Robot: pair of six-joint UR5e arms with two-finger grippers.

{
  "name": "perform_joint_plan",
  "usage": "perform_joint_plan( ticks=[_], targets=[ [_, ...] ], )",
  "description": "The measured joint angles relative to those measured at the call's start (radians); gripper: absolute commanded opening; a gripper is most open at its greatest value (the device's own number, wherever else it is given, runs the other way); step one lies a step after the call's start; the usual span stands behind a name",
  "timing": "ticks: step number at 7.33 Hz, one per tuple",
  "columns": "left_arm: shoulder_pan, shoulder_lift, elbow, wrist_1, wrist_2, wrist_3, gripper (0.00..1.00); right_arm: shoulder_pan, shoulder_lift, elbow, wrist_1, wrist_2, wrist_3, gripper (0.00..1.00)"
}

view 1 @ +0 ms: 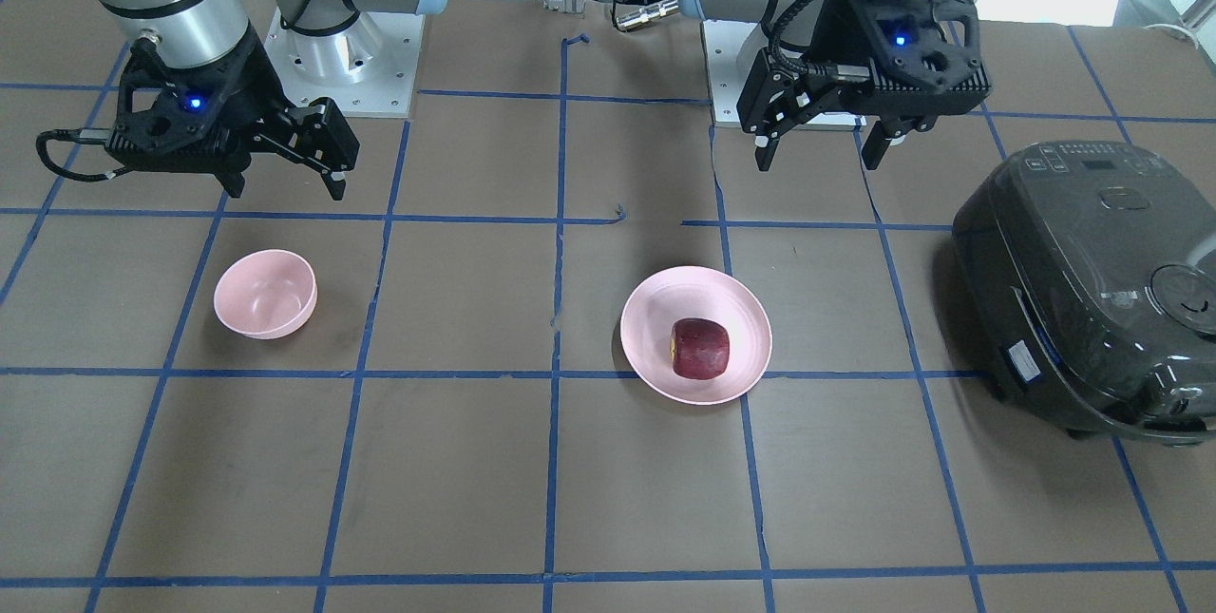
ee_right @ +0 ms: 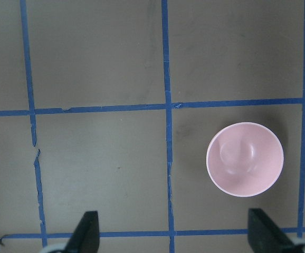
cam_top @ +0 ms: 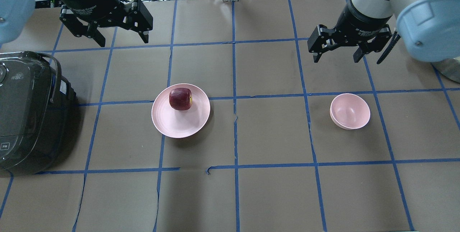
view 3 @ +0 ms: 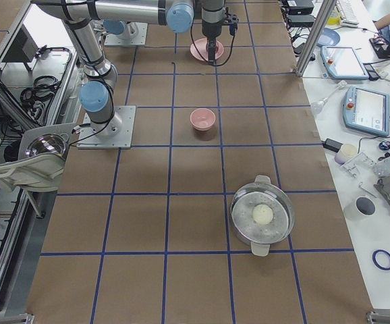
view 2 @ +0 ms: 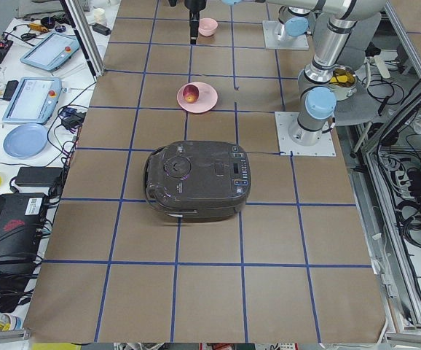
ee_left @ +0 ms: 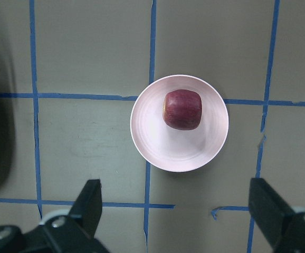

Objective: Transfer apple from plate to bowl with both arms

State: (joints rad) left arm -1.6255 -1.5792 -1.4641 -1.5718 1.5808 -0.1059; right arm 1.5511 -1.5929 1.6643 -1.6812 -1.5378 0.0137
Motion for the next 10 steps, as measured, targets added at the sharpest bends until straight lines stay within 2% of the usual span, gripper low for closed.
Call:
perform_joint_plan(
  ticks=[10],
  targets=[
    [0.000,0.001,-0.001,0.000,-0.001,0.000,1.00,-0.002,0.003,0.001,-0.002,-0.019,-0.003,1.00]
  ],
)
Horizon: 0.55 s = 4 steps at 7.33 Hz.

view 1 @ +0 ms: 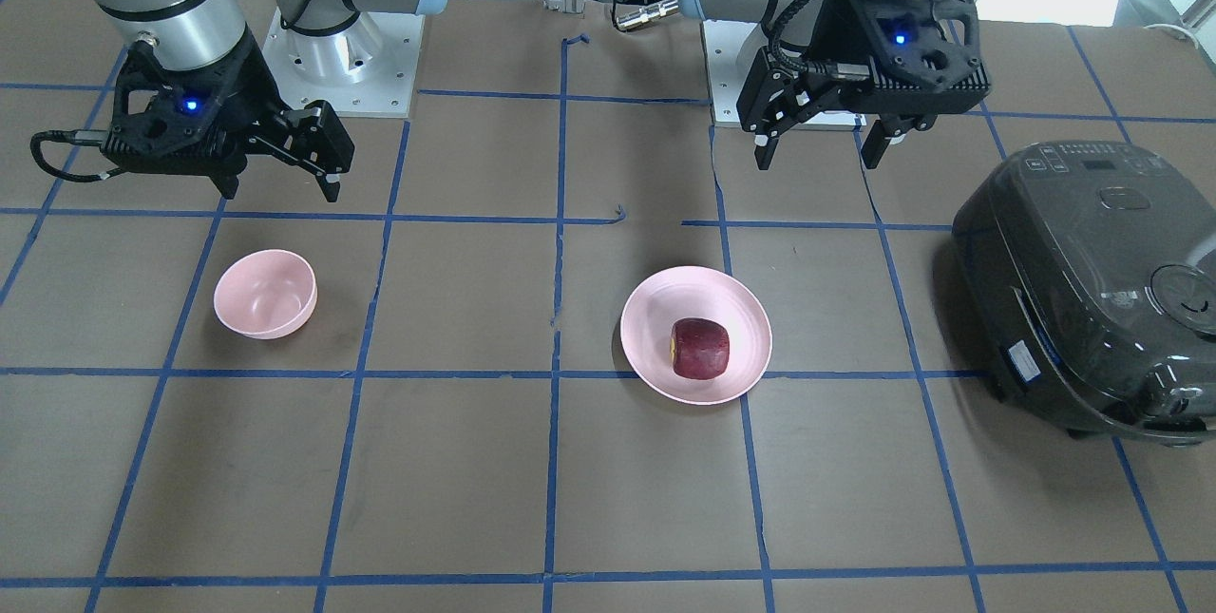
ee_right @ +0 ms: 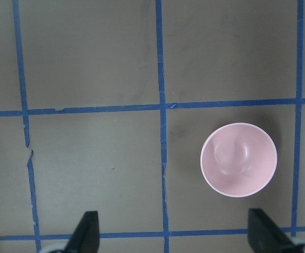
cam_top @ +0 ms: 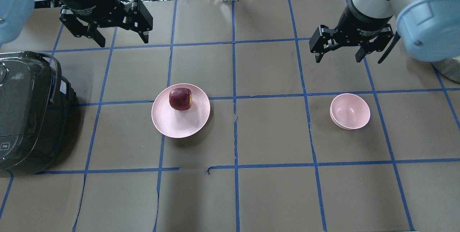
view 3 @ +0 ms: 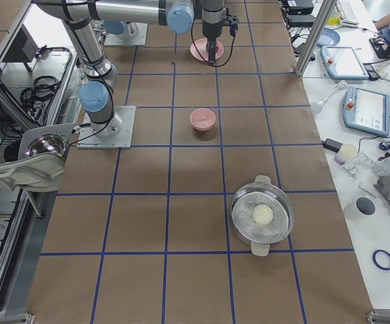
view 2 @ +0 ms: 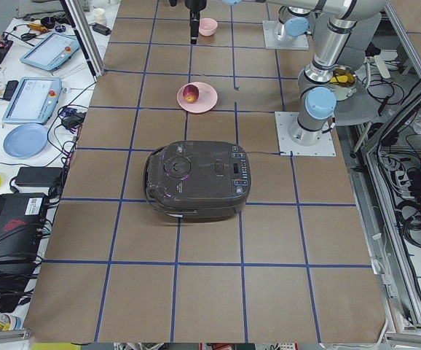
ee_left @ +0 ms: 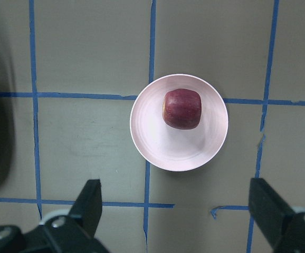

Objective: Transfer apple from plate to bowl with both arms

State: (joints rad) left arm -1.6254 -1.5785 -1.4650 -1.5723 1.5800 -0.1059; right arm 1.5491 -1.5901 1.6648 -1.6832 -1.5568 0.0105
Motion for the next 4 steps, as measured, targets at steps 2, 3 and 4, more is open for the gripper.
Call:
perform_joint_plan(
  ticks=[2,3,4],
  targets=[
    [-0.001,0.000,0.000,0.000,-0.001,0.000,1.00,-0.001,0.002,0.001,-0.003,-0.017,0.001,1.00],
    [-0.002,0.000,0.000,0.000,0.000,0.000,1.00,-0.001,0.002,0.001,-0.005,-0.021,0.001,1.00],
    [-0.002,0.000,0.000,0.000,0.000,0.000,1.00,-0.001,0.002,0.001,-0.006,-0.022,0.002,1.00]
  ],
)
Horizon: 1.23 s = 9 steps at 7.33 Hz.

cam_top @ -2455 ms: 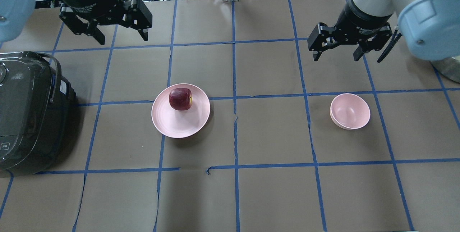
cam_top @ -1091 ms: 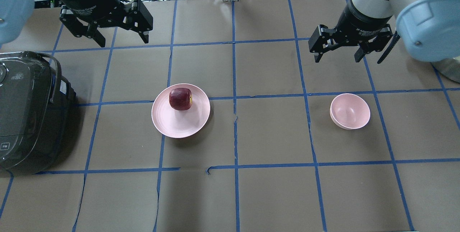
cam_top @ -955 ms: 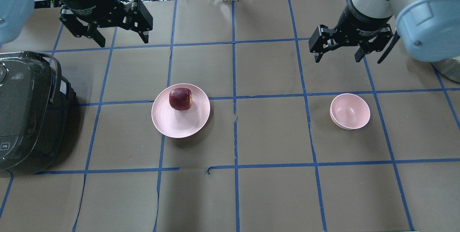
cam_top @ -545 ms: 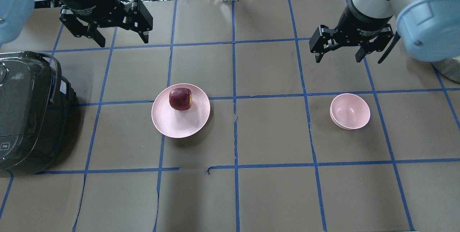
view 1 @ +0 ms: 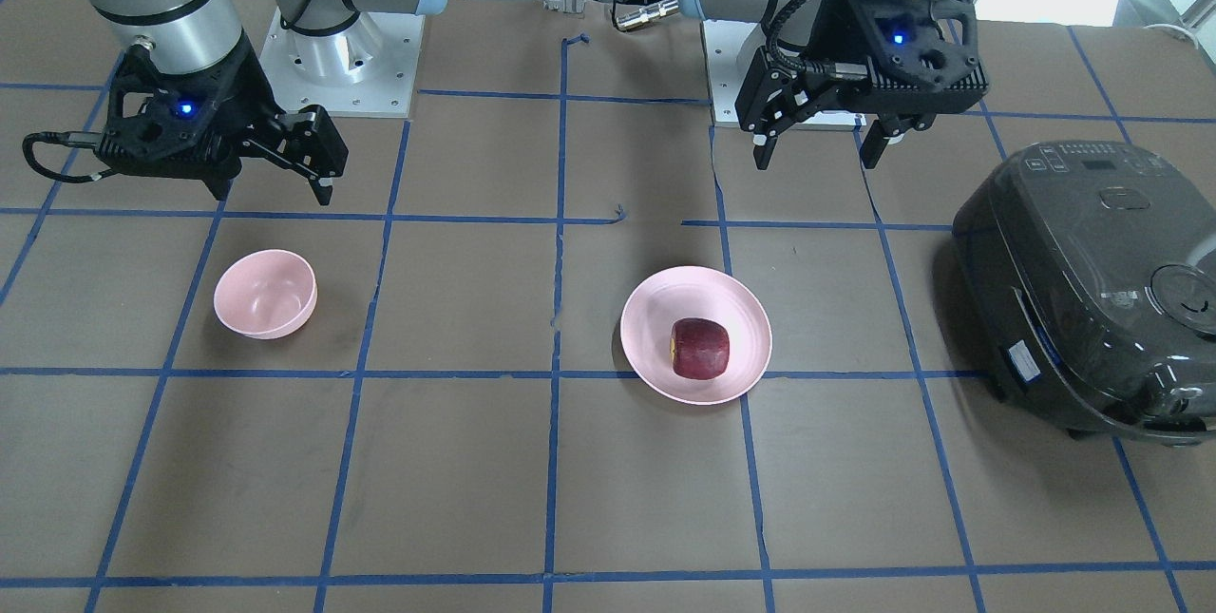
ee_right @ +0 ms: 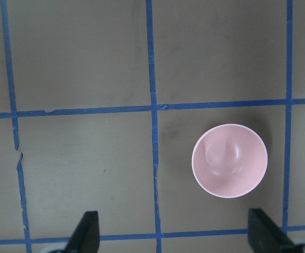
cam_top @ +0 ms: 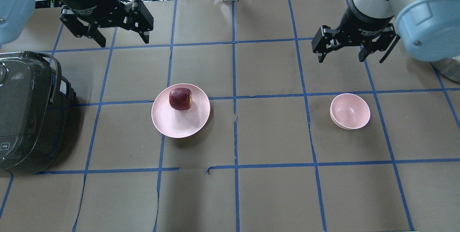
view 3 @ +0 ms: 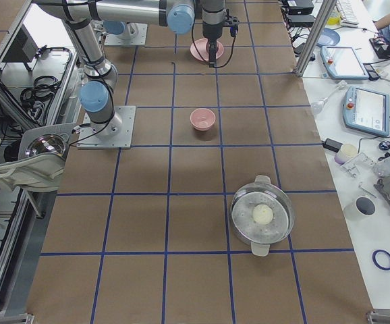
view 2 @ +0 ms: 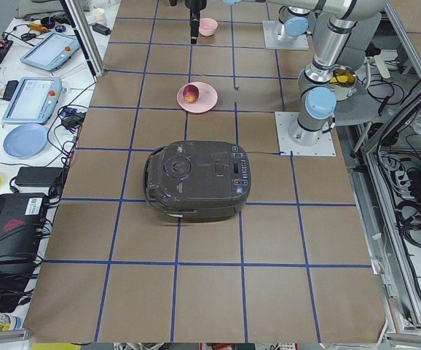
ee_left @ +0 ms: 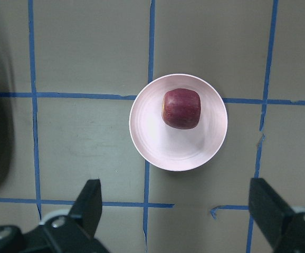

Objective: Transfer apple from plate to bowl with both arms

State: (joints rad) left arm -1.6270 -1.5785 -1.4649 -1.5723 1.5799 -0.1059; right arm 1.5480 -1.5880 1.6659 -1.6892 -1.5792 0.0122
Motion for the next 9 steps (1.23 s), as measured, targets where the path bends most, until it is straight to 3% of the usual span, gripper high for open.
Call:
perform_joint_plan(
  ticks=[5,7,9],
  targets=[
    [-0.006,-0.060,0.008,0.044,-0.019,-0.025,1.00,-0.043,0.015,0.000,-0.006,-0.005,-0.010,1.00],
    [-0.011,-0.128,-0.014,0.080,-0.024,-0.050,1.00,-0.167,0.065,0.016,-0.003,-0.051,-0.024,1.00],
    [-0.016,-0.172,-0.097,0.142,-0.023,-0.049,1.00,-0.270,0.116,0.079,-0.041,-0.057,-0.074,1.00]
  ],
)
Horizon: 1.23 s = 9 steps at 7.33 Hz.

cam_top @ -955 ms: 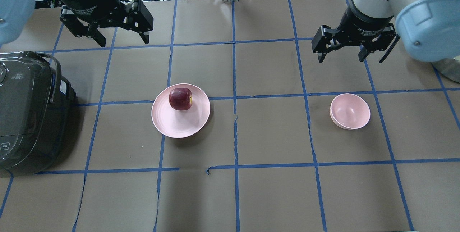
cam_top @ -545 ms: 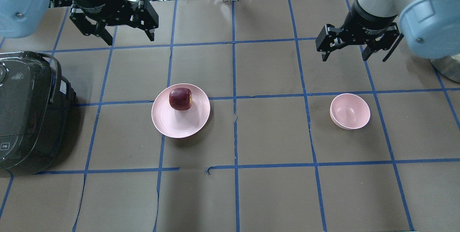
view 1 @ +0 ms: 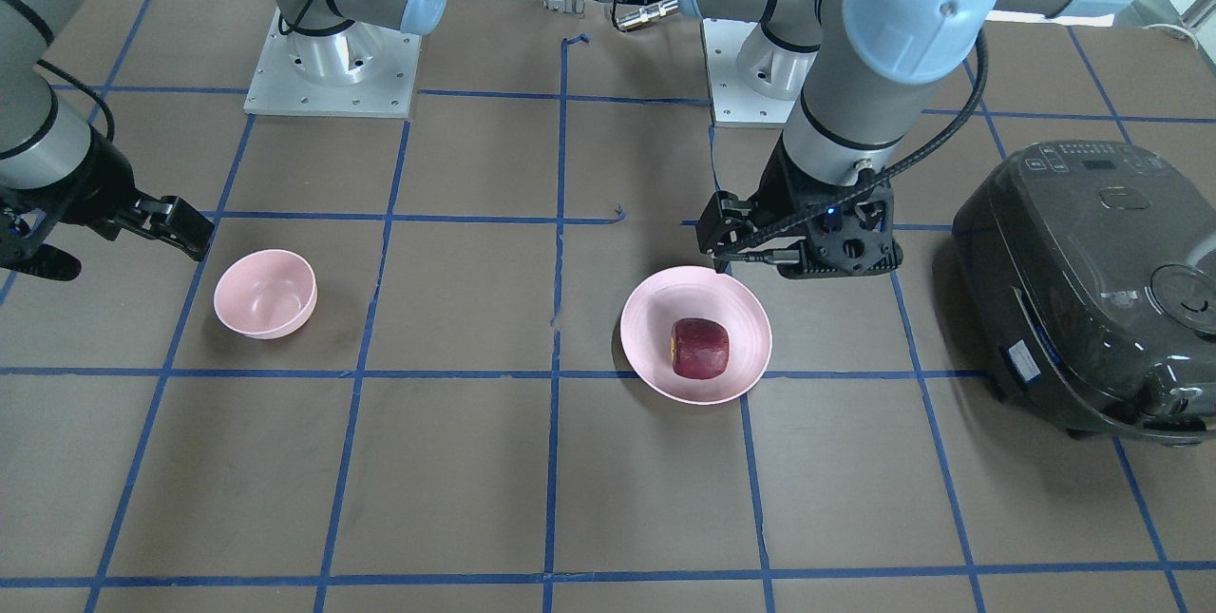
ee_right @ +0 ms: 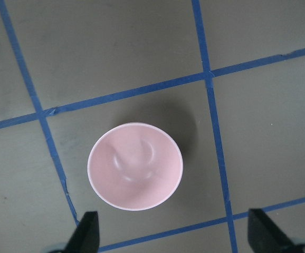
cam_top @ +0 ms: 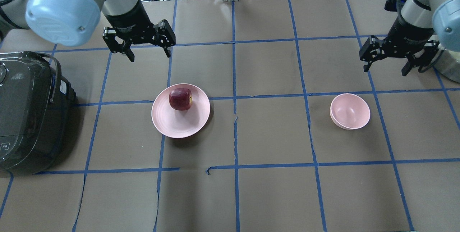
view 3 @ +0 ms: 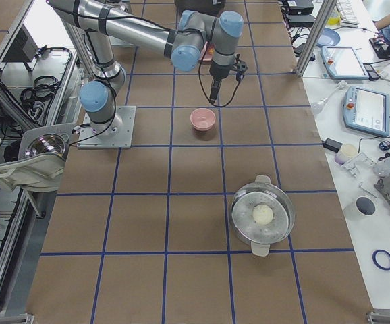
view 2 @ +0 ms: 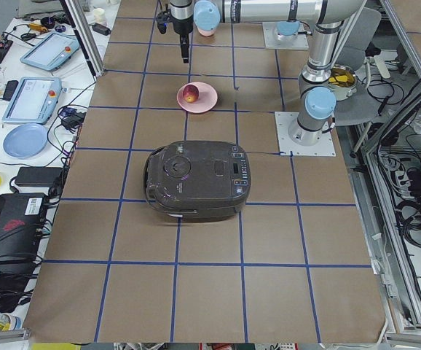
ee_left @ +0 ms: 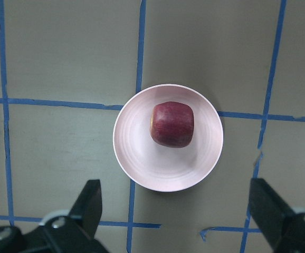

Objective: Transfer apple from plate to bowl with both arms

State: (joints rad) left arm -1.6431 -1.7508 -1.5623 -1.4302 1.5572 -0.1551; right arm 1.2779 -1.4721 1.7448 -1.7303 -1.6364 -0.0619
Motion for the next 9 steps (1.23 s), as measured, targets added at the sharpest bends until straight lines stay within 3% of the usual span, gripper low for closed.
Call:
perform_joint_plan(
  ticks=[3,6,7,8,9],
  targets=[
    [-0.020,-0.075,-0.183,0.262,0.000,0.005,1.00,-0.025,0.046,0.188,-0.227,0.001,-0.085,1.00],
    [-0.026,-0.146,-0.230,0.353,-0.002,0.003,1.00,-0.034,0.083,0.333,-0.388,-0.007,-0.136,1.00],
    [-0.027,-0.166,-0.234,0.376,-0.001,0.003,1.00,-0.041,0.100,0.344,-0.400,-0.011,-0.138,0.66],
    [-0.028,-0.182,-0.241,0.387,0.001,0.003,1.00,-0.045,0.113,0.348,-0.405,-0.010,-0.137,0.26],
    [-0.028,-0.193,-0.248,0.394,0.000,0.000,1.00,-0.047,0.120,0.348,-0.406,-0.006,-0.136,0.04]
  ],
)
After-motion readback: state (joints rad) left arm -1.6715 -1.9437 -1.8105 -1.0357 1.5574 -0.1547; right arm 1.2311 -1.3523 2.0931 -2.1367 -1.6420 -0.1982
